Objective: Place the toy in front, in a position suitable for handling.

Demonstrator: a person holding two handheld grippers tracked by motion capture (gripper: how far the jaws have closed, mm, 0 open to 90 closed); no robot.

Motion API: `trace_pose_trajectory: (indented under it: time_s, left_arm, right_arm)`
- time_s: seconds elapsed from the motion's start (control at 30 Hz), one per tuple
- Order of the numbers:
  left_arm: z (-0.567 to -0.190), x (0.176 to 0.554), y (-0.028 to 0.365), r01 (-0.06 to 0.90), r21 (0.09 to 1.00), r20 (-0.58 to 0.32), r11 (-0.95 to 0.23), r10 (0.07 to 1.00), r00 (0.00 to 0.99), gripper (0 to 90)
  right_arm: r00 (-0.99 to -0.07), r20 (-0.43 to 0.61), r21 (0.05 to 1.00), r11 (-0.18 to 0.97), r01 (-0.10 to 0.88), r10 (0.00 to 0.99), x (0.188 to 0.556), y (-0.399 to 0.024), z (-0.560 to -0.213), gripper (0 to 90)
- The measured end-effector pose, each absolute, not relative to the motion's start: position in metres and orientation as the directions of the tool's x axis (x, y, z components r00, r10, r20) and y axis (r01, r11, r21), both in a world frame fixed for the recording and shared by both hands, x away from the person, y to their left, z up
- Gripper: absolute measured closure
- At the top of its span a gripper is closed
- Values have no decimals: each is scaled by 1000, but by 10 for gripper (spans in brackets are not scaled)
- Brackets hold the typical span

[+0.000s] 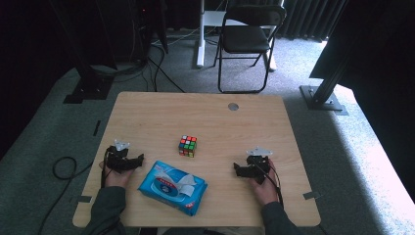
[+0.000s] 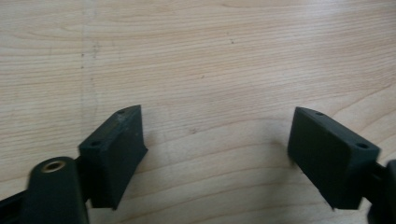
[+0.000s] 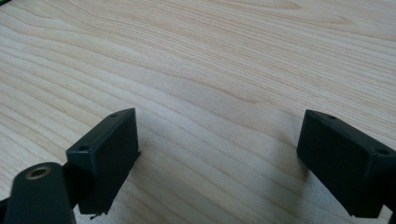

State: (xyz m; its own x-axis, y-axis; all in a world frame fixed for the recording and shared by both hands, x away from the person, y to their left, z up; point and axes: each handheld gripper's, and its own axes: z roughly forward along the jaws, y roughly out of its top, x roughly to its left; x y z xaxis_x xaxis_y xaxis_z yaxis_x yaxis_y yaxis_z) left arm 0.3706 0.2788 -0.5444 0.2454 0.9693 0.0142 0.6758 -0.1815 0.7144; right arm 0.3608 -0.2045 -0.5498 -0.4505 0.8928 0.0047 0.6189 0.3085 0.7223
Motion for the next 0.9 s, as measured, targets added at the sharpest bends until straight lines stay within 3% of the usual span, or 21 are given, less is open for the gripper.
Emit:
trace_pose_trajectory:
  time_s: [0.1, 0.9]
  left_arm:
    - [-545, 372, 278, 679, 711, 13, -184, 968, 250, 148]
    - [-545, 372, 275, 687, 708, 12, -165, 975, 221, 146]
  right_arm:
    - [-440, 7, 722, 300, 624, 898, 358, -203, -550, 123]
    - [-477, 9, 630, 366, 686, 879, 367, -194, -539, 151]
